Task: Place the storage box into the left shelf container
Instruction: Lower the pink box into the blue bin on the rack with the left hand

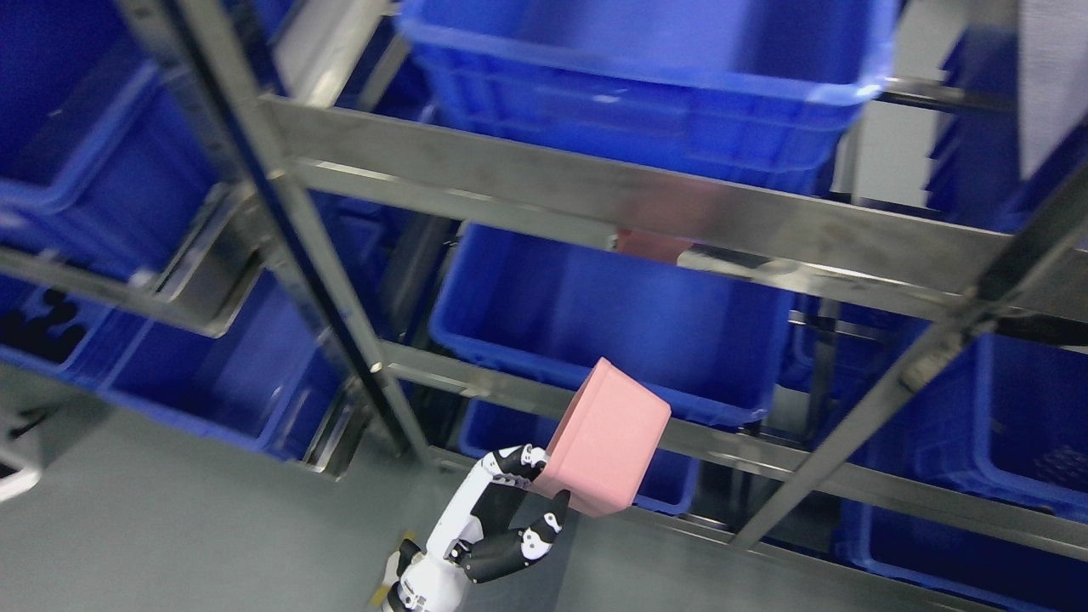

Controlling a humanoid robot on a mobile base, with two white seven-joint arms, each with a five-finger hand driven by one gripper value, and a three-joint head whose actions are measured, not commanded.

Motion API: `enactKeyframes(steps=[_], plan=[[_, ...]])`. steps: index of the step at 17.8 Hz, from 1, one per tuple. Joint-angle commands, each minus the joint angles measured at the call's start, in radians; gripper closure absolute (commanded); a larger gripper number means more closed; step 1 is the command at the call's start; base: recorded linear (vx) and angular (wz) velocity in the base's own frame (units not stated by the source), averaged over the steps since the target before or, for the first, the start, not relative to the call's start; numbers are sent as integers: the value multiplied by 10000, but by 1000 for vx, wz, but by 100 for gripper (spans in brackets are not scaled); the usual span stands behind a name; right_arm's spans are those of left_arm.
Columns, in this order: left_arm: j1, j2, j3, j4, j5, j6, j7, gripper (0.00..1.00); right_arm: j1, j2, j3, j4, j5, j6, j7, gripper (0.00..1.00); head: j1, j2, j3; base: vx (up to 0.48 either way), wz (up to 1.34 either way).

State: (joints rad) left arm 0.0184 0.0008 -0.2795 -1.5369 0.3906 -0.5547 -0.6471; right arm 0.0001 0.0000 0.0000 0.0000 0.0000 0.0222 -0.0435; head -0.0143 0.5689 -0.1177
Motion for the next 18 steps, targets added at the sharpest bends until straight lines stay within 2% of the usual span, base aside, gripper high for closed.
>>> enactKeyframes(steps=[1, 4, 6, 8, 10, 12, 18], plan=[[-810, 604, 1103, 321, -147, 804, -2, 97, 91, -175, -46, -175, 16, -8, 5, 0, 0, 0, 0, 163, -542], [-1958, 1492, 2024, 839, -927, 1342, -2, 96, 91, -175, -46, -175, 16, -8, 5, 0, 0, -1, 0, 144, -474], [-3002, 2030, 2379, 1942, -1785, 1574, -750, 96, 91, -175, -46, -175, 16, -8, 5, 0, 0, -5, 0, 103, -395], [-3861, 2216, 2534, 2908, -3009, 1574, -1533, 96, 91, -175, -46, -175, 16, -8, 5, 0, 0, -5, 0, 82, -308], [-4340, 2201, 2534, 3555, -4666, 1574, -2147, 96, 91, -175, -46, -175, 16, -8, 5, 0, 0, -5, 0, 62, -243], [-4615, 2018, 2519, 3848, -5665, 1559, -2318, 96, 91, -175, -46, -175, 16, -8, 5, 0, 0, -5, 0, 50, -165], [-5614, 822, 2381, 4691, -7202, 1467, -2303, 96, 91, -175, -46, -175, 16, -8, 5, 0, 0, -5, 0, 27, -81]])
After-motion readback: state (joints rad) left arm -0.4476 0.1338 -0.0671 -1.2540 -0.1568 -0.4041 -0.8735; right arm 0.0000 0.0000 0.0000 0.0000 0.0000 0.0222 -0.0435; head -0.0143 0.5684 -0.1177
